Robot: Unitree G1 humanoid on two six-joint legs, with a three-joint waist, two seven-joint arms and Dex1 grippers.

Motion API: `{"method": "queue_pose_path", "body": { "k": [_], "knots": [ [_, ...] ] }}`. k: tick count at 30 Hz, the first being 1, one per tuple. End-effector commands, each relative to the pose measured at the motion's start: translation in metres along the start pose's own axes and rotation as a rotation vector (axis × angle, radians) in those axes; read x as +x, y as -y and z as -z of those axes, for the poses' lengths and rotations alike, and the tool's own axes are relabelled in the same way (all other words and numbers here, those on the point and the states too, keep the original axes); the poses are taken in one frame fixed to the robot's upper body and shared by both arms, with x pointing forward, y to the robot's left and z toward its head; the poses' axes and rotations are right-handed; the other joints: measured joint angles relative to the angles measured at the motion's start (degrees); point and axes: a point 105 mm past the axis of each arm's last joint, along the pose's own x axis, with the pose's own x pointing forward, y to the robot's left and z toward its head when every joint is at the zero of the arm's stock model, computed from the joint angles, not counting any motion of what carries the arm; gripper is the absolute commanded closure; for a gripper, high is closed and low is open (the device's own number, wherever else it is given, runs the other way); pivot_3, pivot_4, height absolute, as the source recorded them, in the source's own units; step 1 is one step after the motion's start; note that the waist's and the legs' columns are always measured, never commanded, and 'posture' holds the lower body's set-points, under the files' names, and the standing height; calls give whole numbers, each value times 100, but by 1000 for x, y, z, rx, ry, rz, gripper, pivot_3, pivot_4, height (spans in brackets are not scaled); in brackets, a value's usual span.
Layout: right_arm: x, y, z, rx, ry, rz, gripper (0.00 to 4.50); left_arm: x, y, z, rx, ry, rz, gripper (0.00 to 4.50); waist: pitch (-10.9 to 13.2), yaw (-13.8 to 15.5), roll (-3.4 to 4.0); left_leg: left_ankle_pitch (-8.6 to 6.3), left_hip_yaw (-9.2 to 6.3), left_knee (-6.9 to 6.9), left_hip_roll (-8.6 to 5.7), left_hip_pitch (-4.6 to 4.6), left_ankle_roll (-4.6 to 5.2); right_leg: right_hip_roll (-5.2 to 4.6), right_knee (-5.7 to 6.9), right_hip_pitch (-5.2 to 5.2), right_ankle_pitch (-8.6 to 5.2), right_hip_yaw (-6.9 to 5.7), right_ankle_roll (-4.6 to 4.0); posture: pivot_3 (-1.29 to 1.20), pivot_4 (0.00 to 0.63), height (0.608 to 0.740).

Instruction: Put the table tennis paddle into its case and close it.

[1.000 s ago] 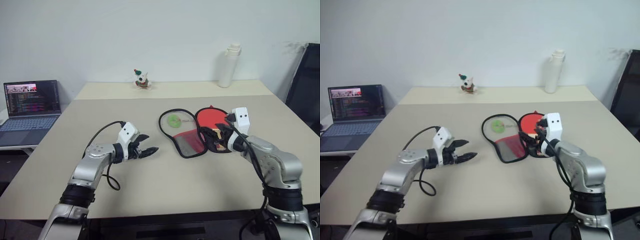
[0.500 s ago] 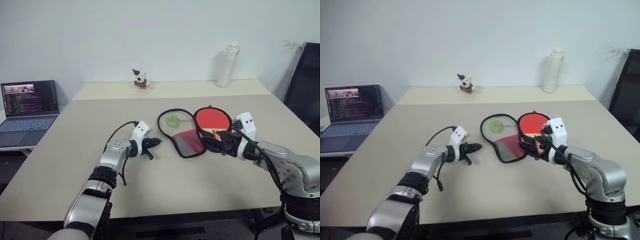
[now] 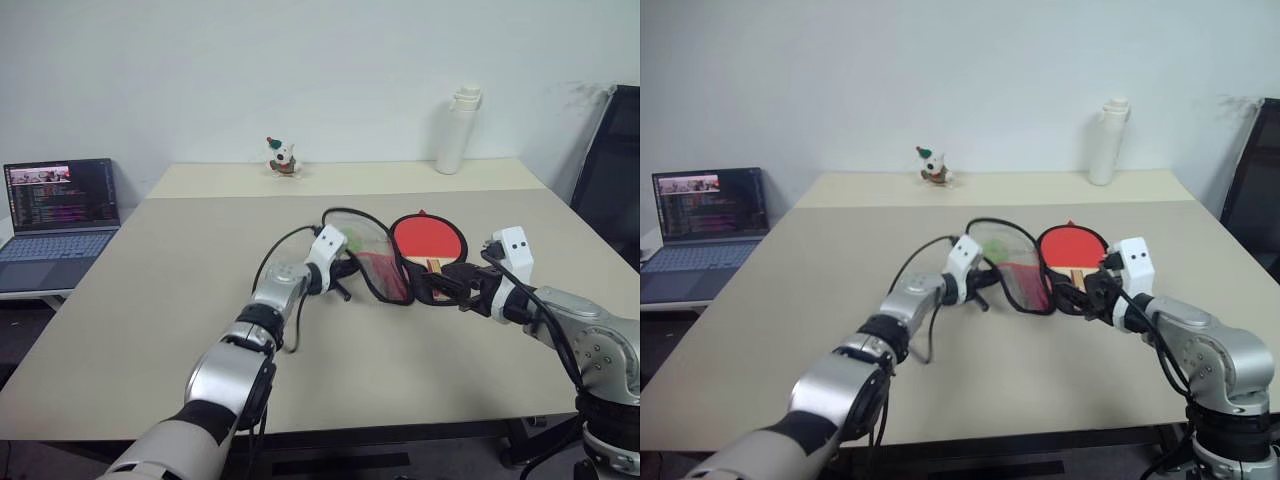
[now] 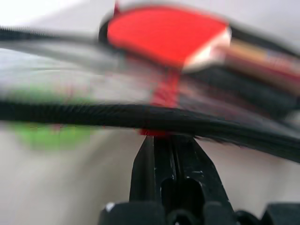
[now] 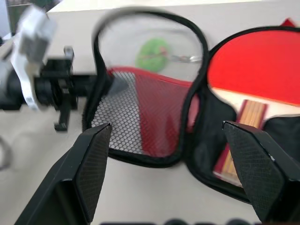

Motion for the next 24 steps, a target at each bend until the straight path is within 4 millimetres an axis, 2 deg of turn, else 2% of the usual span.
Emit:
{"method": "queue_pose_path", "body": {
  "k": [1,6,9,11,16,20,22,24],
  "knots": [
    [-19,3,-11,-30,51,47,379,15,11,-45,76,85,37,4447,1,3,-1,0,-3,-1,-1,-1,0,0,-2,0,0,-3,0,0,150,740],
    [-36,8,-6,-23,54,128,379,38,37,-83,128,134,56,4447,2,6,-3,-1,0,-2,-6,-6,1,-2,-10,0,-1,1,1,0,150,740],
    [-49,15,-3,-17,54,188,379,49,49,-110,72,206,7,4447,3,11,-5,-1,-1,-3,-7,-7,1,-2,-12,0,-1,0,2,0,150,740],
    [-55,18,-2,-15,51,215,379,52,52,-121,62,231,-18,4447,4,-3,-7,-1,-2,-3,-7,-7,1,-2,-12,0,-1,0,3,0,150,740],
    [-53,25,-4,-7,53,241,379,49,48,-123,80,247,-18,4447,4,-42,-7,-1,-1,-7,-2,13,1,8,1,0,-2,15,3,0,150,740],
    [-35,33,-6,6,45,236,379,34,25,-112,53,267,-37,4447,2,-77,-3,-1,5,-6,8,20,0,20,11,0,-1,21,2,0,150,740],
    [-21,44,-9,19,51,245,8,25,15,-102,12,280,-20,4500,1,-84,-1,0,7,-6,10,22,0,24,14,0,-1,18,2,0,150,740],
    [-10,55,-11,25,53,255,8,16,8,-94,-2,292,-8,4500,0,-78,0,0,12,-5,13,20,0,27,12,0,-1,18,2,0,150,740]
  ]
}}
